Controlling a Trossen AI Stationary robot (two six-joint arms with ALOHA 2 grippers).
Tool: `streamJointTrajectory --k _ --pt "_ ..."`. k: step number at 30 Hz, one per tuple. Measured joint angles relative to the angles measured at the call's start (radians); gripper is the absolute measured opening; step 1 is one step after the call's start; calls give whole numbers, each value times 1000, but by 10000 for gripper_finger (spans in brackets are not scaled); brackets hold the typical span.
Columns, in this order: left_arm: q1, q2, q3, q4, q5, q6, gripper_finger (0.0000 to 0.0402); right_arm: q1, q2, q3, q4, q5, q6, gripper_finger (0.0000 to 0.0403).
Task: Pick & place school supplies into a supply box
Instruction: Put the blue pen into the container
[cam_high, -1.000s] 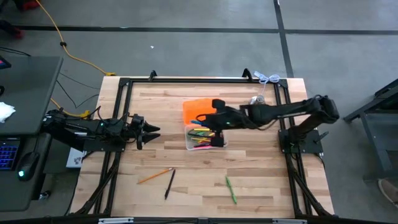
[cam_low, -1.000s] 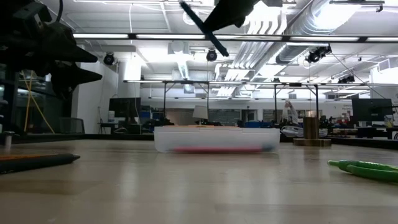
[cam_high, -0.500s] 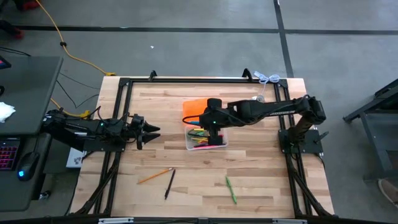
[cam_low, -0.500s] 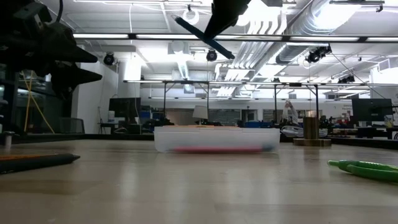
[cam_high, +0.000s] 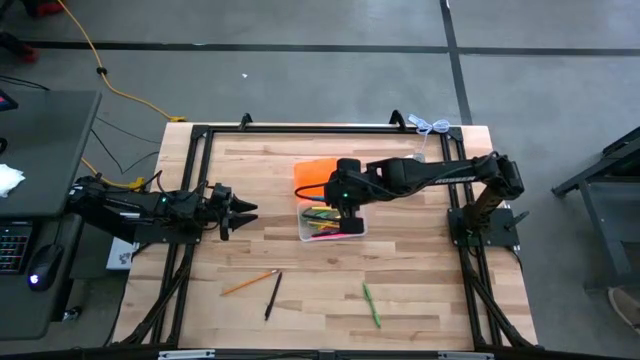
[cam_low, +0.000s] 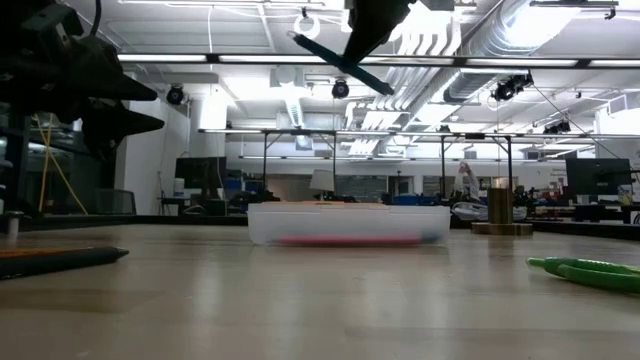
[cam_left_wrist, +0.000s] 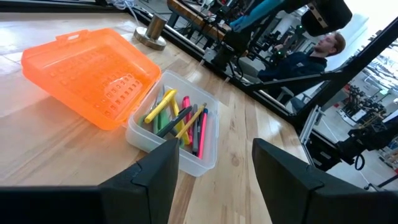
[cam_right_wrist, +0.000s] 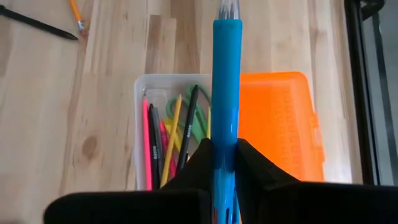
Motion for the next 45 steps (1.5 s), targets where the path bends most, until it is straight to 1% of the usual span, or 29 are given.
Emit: streamJointTrajectory --k 8,16,21,32,37,45 --pt "0 0 0 0 -1 0 232 -1 0 -3 -5 -3 0 20" --pt "0 0 0 0 -1 0 232 -20 0 -44 2 -30 -3 22" --pt "0 0 0 0 -2 0 232 -30 -1 -99 54 -67 -5 23" --pt "0 0 0 0 -4 0 232 -53 -1 -201 150 -96 -7 23" --pt "0 0 0 0 -4 0 232 -61 -1 -252 184 -139 -1 23" --pt "0 0 0 0 -4 0 232 -61 -1 -313 231 -155 12 23"
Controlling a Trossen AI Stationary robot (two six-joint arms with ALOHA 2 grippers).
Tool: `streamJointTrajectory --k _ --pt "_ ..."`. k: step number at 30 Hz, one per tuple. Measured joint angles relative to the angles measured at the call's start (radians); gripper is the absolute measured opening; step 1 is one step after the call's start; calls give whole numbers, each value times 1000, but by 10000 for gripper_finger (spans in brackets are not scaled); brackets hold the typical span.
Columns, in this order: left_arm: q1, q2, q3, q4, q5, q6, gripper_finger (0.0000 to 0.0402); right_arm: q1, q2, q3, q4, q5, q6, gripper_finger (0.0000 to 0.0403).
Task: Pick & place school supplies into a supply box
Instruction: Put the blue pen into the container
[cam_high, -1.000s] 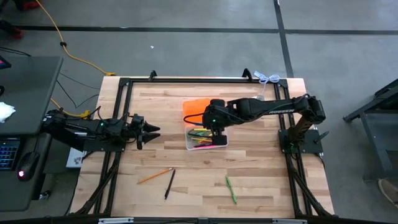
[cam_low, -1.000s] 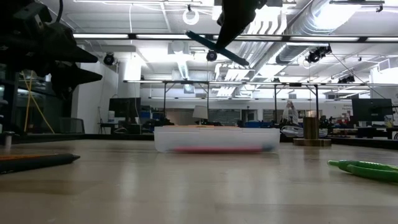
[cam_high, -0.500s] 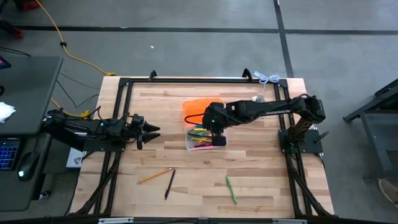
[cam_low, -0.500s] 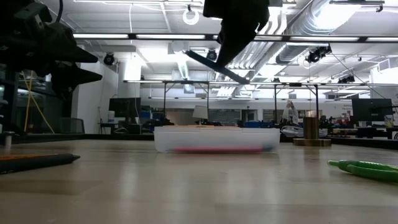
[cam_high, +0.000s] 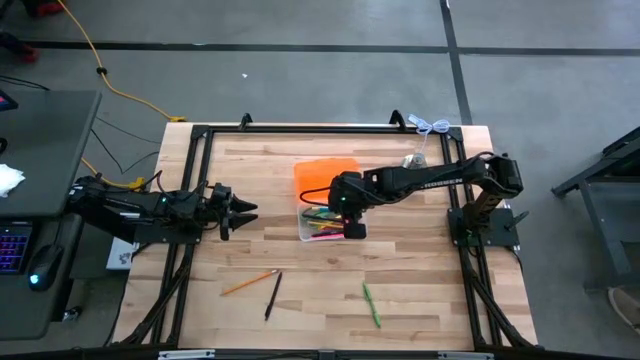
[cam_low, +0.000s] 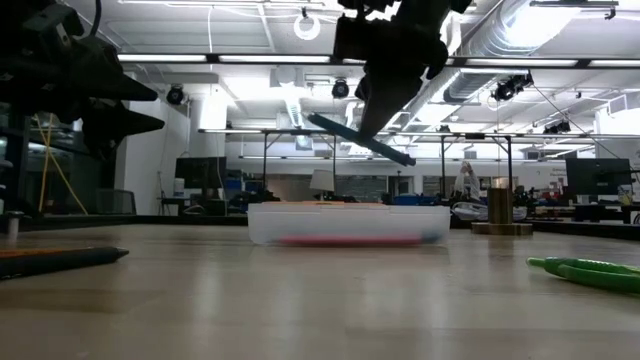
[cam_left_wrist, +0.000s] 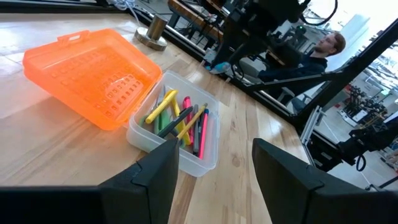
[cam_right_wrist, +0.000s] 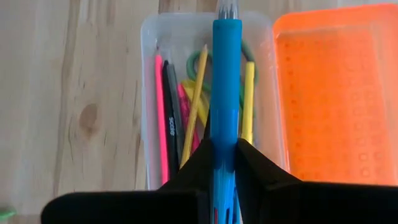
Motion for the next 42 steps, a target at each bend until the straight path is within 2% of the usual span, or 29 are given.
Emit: streamJointTrajectory --k 12,26,42 --pt "0 1 0 0 0 0 232 0 6 -1 52 -29 8 23" --pt "0 2 0 0 0 0 232 -5 149 0 65 -85 16 23" --pt "0 2 0 0 0 19 232 -27 183 0 52 -106 20 23"
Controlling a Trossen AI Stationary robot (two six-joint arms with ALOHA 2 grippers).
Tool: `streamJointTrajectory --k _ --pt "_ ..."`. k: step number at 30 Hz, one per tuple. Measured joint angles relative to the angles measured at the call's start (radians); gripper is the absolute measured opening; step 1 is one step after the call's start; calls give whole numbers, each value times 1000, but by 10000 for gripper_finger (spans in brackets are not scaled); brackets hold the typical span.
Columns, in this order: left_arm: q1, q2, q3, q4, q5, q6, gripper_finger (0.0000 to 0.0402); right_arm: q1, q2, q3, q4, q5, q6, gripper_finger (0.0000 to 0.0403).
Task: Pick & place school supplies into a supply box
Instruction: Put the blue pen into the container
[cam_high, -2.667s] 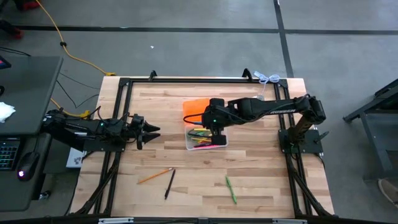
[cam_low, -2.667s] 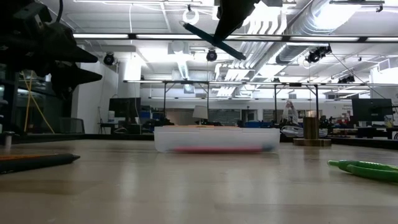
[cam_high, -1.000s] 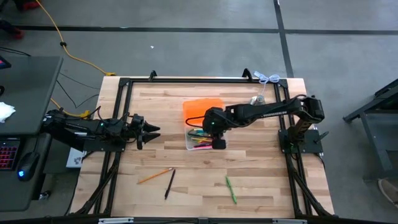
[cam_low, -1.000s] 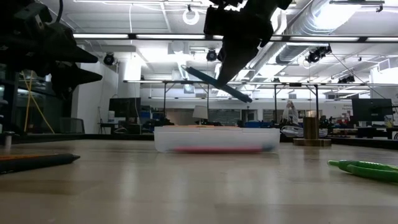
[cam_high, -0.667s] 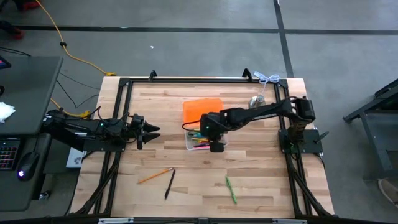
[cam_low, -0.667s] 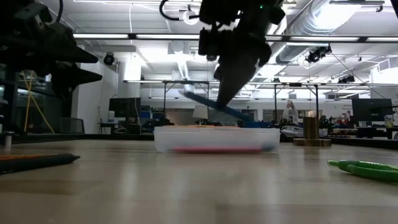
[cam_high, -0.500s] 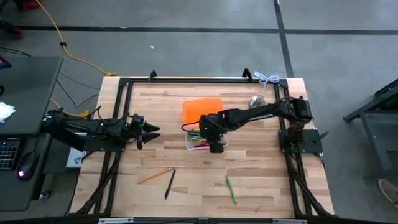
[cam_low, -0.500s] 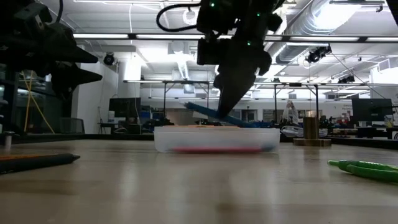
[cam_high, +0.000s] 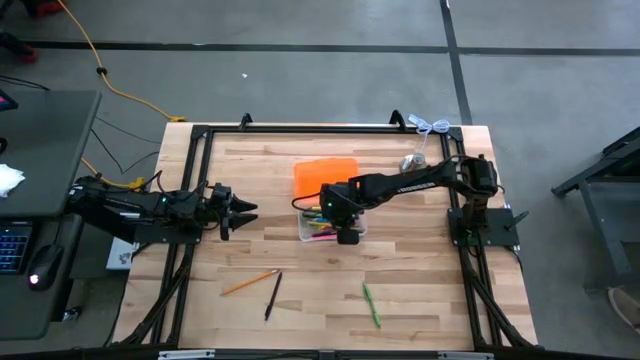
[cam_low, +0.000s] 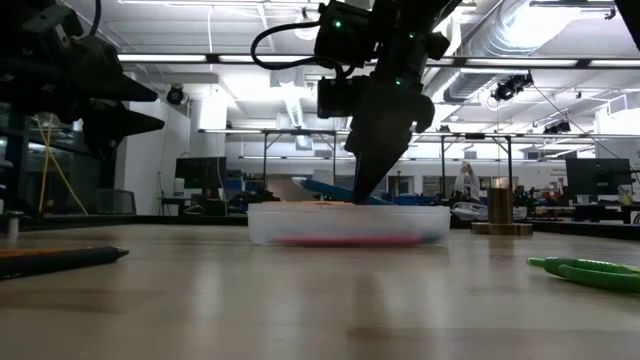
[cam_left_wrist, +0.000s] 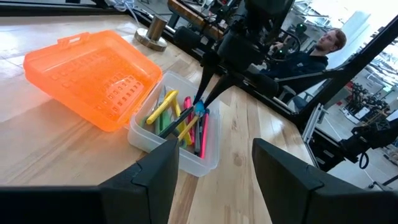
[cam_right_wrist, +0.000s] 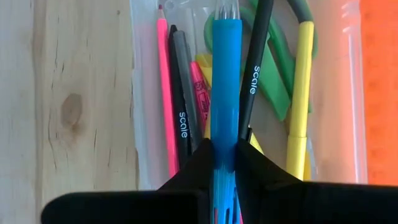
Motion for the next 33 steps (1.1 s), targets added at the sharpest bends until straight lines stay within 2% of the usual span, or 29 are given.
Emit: streamJointTrajectory --k 18,33 --pt "0 0 0 0 2 7 232 -2 46 1 5 -33 0 25" --pt "0 0 0 0 4 15 232 -3 47 1 10 -41 19 73"
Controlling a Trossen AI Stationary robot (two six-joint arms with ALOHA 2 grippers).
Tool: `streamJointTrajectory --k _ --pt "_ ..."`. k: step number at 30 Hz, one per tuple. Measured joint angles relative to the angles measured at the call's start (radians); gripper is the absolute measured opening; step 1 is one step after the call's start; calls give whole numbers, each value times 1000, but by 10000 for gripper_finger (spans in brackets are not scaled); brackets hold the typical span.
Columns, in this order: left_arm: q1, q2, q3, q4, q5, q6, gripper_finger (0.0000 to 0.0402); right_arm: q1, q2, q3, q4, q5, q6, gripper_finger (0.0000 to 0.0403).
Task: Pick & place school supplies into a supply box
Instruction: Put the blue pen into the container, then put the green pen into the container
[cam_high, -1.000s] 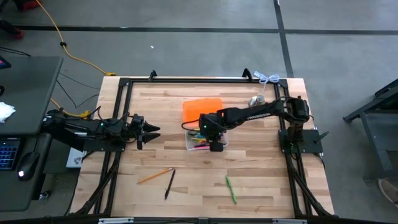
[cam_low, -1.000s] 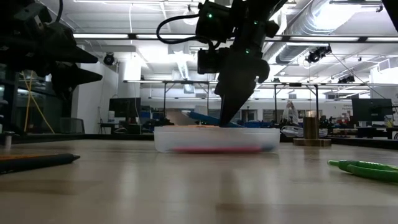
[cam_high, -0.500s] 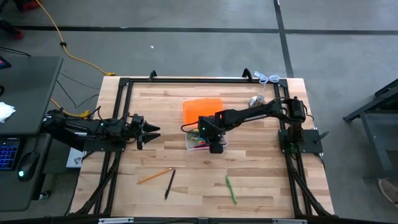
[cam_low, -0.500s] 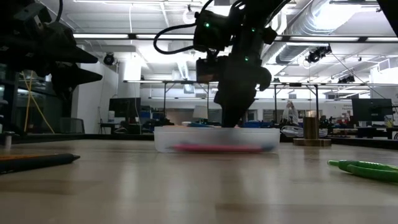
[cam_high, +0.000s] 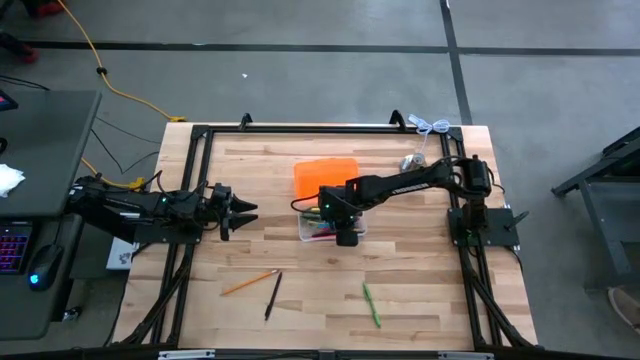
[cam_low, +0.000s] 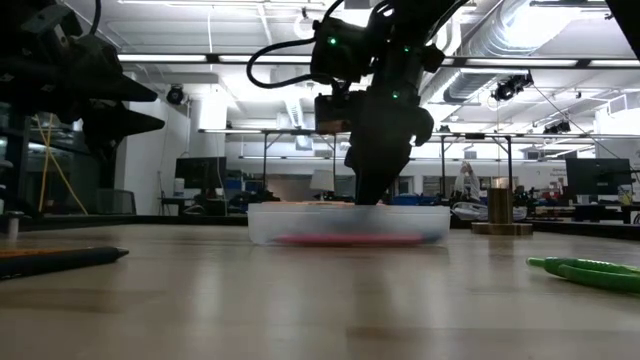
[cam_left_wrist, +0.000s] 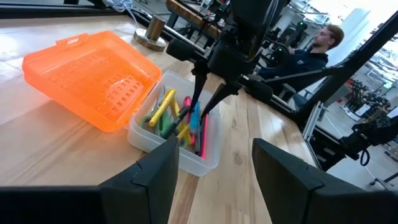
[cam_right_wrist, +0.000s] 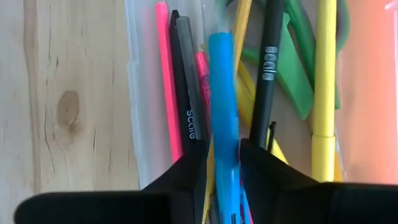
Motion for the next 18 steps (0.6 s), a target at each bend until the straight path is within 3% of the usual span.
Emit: streamJointTrajectory --k 8,18 --pt "0 0 0 0 0 3 232 0 -1 5 -6 0 2 96" --pt "0 0 0 -1 14 3 232 0 -3 107 -82 54 1 119"
